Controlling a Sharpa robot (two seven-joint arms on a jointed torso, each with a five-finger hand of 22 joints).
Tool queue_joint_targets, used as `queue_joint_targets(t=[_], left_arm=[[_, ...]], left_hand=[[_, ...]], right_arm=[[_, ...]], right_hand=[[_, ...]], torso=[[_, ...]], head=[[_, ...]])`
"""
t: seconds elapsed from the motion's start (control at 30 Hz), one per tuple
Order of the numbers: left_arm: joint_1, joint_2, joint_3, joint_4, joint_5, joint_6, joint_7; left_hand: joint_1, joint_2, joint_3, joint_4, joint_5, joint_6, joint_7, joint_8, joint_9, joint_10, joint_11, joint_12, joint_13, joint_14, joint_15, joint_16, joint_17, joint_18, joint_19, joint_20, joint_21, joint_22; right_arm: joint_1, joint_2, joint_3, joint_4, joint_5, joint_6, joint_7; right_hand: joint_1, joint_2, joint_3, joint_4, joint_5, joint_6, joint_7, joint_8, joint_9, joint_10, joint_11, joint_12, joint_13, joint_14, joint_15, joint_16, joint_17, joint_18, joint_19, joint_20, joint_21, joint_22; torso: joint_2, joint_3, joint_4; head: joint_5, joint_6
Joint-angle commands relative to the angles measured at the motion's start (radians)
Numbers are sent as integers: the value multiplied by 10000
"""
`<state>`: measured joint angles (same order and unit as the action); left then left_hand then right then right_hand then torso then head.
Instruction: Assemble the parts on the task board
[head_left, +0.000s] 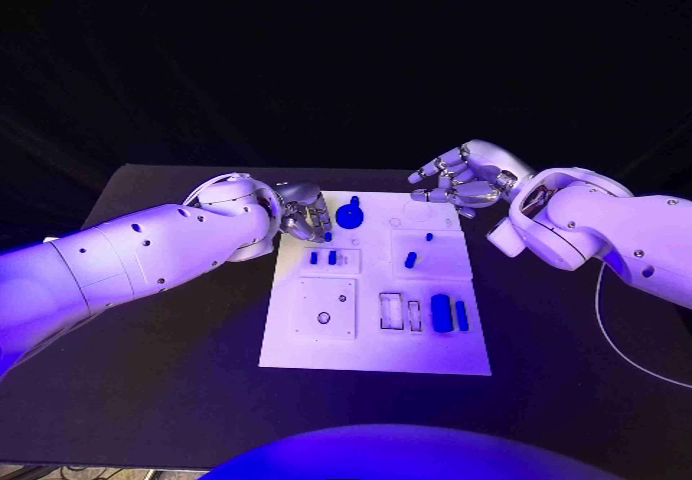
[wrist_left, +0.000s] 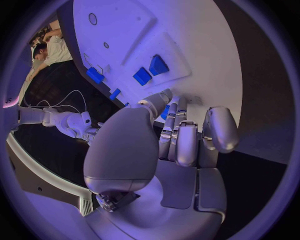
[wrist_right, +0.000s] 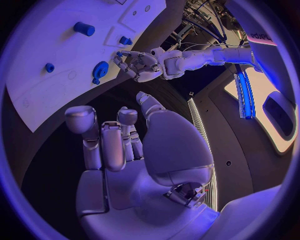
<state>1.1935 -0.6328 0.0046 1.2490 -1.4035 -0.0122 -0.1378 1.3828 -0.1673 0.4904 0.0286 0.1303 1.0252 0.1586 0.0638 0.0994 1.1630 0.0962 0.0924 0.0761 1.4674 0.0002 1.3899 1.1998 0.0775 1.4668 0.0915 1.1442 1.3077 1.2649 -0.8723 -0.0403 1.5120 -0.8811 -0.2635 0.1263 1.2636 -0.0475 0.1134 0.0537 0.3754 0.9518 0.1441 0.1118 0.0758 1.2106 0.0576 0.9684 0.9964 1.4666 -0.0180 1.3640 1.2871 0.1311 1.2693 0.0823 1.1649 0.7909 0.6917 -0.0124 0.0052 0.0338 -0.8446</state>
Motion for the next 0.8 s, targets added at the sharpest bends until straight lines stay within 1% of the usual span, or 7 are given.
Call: queue_joint_targets(t=[0.03, 0.13, 0.27, 0.4, 0.6, 0.63, 0.8], left_arm=[[4, -113, 6, 134, 187, -102, 129], [22, -398, 33, 424, 468, -212, 215], [76, -785, 127, 796, 911, -511, 389], [154, -1145, 183, 1015, 2230, -1124, 849], [209, -1603, 196, 1273, 6263, -2262, 2296], [212, -1716, 174, 1405, 7809, -2473, 2758], [201, -1960, 87, 1837, 11580, -2773, 3844]], left_hand=[[19, -147, 38, -31, 26, -74, 55, -6, -35, -103, 8, -84, -17, 233, 78, -79, -45, 26, 91, 74, -86, 553], [-51, -244, 7, -30, 28, -146, 63, -16, -75, -160, 29, -121, -24, 219, 95, -89, -79, 51, 56, 98, -212, 499], [-110, -290, -24, -14, 41, -181, 72, -13, -99, -186, 38, -137, -25, 210, 104, -96, -105, 63, 39, 113, -272, 473], [-131, -237, -5, 11, 77, -63, 103, 54, -94, -146, 45, -120, -12, 186, 111, -128, -179, 93, 1, 129, -418, 409], [-19, 42, 162, -13, 83, 354, 107, 245, -55, 248, -12, 137, 87, -116, 80, -567, -969, 293, -310, 146, -1485, -85], [-47, 125, 170, 18, 79, 405, 97, 273, -59, 259, -13, 188, 99, -386, 67, -952, -1621, 421, -555, 146, -2245, -440], [-71, 266, 93, 3, 74, 478, 85, 349, -87, 224, -37, 397, 143, -1267, 66, -2106, -3439, 767, -1377, 150, -4472, -1515]], right_arm=[[-6, -11, 2, -67, -143, 90, -80], [-5, -27, 2, -224, -569, 109, -318], [-5, -33, 3, -464, -1607, 189, -683], [-12, -13, 3, -618, -3062, 326, -1139], [-84, 43, 4, -625, -5628, 567, -1776], [-109, 75, 4, -618, -6296, 677, -1929], [-186, 185, 4, -622, -7722, 1016, -2265]], right_hand=[[133, 41, 44, -20, 63, -9, 26, 18, -17, -855, -22, -1301, -1179, 408, -49, -135, -130, 89, -117, -26, -129, -179], [340, 24, 278, -79, -22, -33, 58, 10, -21, -1559, 2, -2807, -2459, 148, -26, -832, -909, 172, -335, -18, -450, -678], [668, -127, 912, -278, -497, 128, 99, 30, -18, -1664, 106, -4529, -4068, 146, 21, -1152, -1197, 204, -383, 17, -672, -979], [899, -170, 1514, -465, -836, 394, 158, 92, 2, -1725, 167, -5714, -5180, 187, 82, -1299, -1346, 219, -310, 43, -684, -996], [993, -433, 2403, -784, -1253, 860, 39, 82, 14, -1344, 146, -7023, -6617, 221, 61, -1445, -1467, 202, -260, 105, -706, -1029], [995, -469, 2536, -833, -1350, 953, -4, 80, 20, -1316, 151, -7180, -6817, 224, 83, -1485, -1507, 217, -255, 93, -711, -1037], [884, -596, 2899, -901, -1759, 1132, -66, 3, 14, -1210, 158, -7612, -7453, 230, 106, -1641, -1673, 214, -233, 116, -727, -1058]], torso=[[-2, 0, -7], [-9, -4, 6], [-14, -4, 32], [-13, 3, 22], [6, -1, -11], [4, -9, -10], [4, -23, 23]], head=[[-14, 2], [-48, 20], [-58, 49], [-34, 88], [-113, 204], [-167, 210], [-304, 258]])
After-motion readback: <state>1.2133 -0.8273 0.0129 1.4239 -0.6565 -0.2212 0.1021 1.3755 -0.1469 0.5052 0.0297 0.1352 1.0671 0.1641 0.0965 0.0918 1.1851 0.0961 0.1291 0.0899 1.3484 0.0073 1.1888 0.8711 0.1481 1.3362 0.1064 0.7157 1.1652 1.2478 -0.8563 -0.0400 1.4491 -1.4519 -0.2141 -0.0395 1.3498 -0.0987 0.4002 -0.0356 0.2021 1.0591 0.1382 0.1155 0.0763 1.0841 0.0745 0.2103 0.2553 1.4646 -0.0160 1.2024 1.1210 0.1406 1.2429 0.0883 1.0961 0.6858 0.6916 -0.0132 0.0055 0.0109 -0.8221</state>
